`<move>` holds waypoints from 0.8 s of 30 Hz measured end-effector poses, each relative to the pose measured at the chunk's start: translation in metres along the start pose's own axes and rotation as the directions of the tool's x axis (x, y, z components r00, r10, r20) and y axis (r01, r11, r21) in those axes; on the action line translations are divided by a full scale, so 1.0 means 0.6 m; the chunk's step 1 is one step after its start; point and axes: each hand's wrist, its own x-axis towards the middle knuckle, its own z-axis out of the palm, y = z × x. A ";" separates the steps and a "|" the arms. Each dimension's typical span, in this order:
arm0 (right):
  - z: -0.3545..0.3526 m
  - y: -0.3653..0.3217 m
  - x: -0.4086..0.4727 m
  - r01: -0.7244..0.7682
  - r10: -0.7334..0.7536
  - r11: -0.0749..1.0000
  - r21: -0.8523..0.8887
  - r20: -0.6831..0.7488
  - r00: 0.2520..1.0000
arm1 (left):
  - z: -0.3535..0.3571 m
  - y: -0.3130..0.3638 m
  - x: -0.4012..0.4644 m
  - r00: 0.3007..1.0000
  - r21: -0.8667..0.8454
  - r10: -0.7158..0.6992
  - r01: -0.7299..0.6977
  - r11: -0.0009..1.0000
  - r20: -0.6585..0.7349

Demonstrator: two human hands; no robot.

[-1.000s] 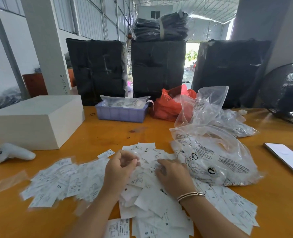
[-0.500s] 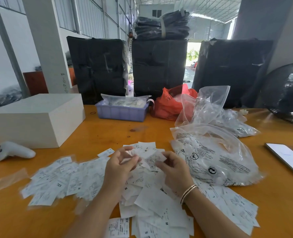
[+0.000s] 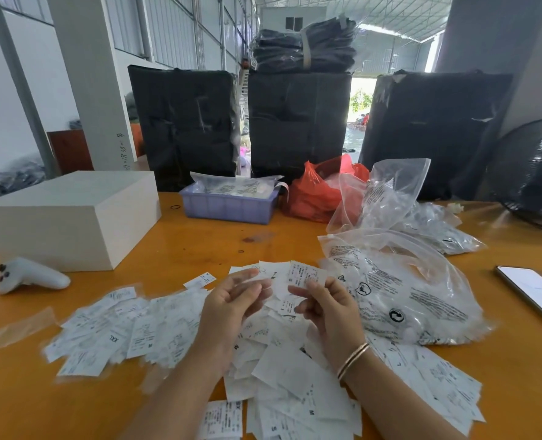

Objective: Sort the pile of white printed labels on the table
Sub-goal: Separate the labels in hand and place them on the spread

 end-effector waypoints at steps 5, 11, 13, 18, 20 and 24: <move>0.011 0.012 -0.008 0.050 -0.048 0.990 -0.132 0.023 0.999 | 0.002 -0.001 0.001 0.999 -0.017 -0.029 0.028 0.999 -0.027; 0.016 0.015 -0.011 0.110 -0.120 0.978 -0.175 -0.047 0.992 | 0.001 0.003 0.000 0.998 -0.087 -0.056 0.052 0.995 -0.039; 0.015 0.014 -0.010 0.125 -0.137 0.978 -0.166 -0.058 0.989 | 0.002 0.003 -0.001 0.998 -0.085 -0.056 0.053 0.995 -0.031; 0.014 0.014 -0.010 0.157 -0.167 0.978 -0.136 -0.067 0.984 | 0.007 0.001 -0.002 0.999 -0.021 -0.048 0.047 0.999 -0.017; 0.016 0.016 -0.013 0.216 -0.225 0.959 -0.184 -0.030 0.974 | 0.006 0.001 -0.002 0.999 -0.020 -0.052 0.051 0.998 -0.015; 0.019 0.018 -0.013 0.268 -0.279 0.934 -0.238 -0.016 0.960 | 0.004 0.001 -0.001 0.998 -0.042 -0.054 0.053 0.998 -0.016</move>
